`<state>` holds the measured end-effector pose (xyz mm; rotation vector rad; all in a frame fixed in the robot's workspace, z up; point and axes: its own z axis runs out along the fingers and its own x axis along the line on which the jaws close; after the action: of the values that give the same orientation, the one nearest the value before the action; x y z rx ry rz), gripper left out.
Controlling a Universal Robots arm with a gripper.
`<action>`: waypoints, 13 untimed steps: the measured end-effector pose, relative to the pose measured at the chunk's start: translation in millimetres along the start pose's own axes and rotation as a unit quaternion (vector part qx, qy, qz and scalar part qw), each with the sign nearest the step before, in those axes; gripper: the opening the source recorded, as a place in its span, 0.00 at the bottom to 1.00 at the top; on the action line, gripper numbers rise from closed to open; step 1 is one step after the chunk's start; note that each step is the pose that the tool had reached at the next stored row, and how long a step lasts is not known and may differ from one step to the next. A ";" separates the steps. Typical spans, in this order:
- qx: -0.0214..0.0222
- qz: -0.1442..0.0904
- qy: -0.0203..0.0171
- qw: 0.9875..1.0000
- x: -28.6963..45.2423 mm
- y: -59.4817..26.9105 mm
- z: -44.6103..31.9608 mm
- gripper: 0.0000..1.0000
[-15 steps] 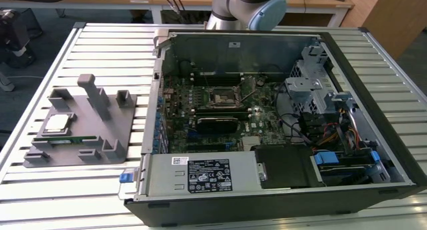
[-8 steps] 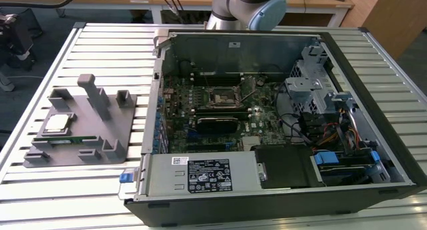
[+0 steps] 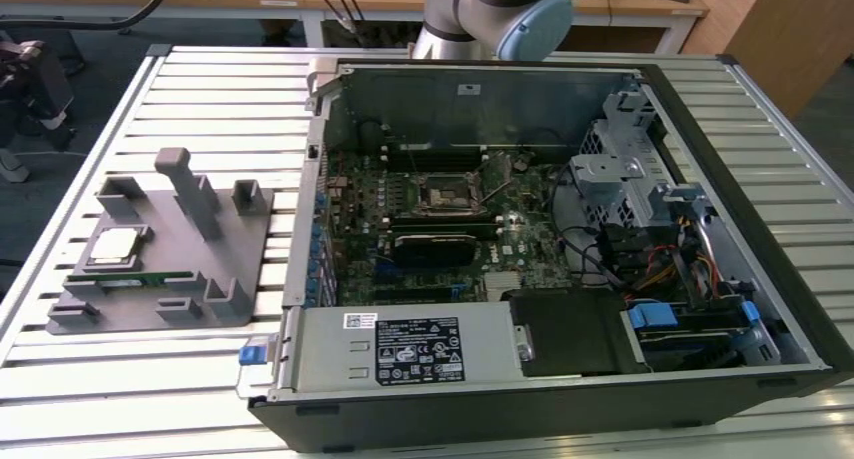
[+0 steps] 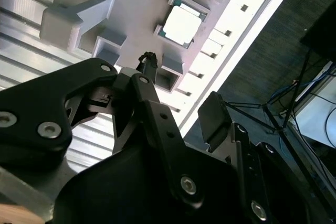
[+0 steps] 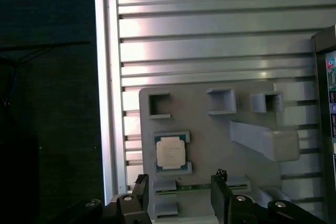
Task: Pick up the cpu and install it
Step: 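Pick up the cpu and move it towards the insertion slot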
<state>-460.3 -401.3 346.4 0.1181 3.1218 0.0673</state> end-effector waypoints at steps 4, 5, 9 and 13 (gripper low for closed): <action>0.000 0.000 0.000 1.000 0.1 -0.2 3.7 0.59; 0.000 0.000 0.000 1.000 0.1 -0.2 4.4 0.59; 0.000 0.000 0.000 1.000 0.1 -0.3 6.5 0.59; 0.000 0.000 0.000 1.000 0.1 -0.4 8.2 0.59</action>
<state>-460.3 -401.3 338.2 0.1181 3.1219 0.0672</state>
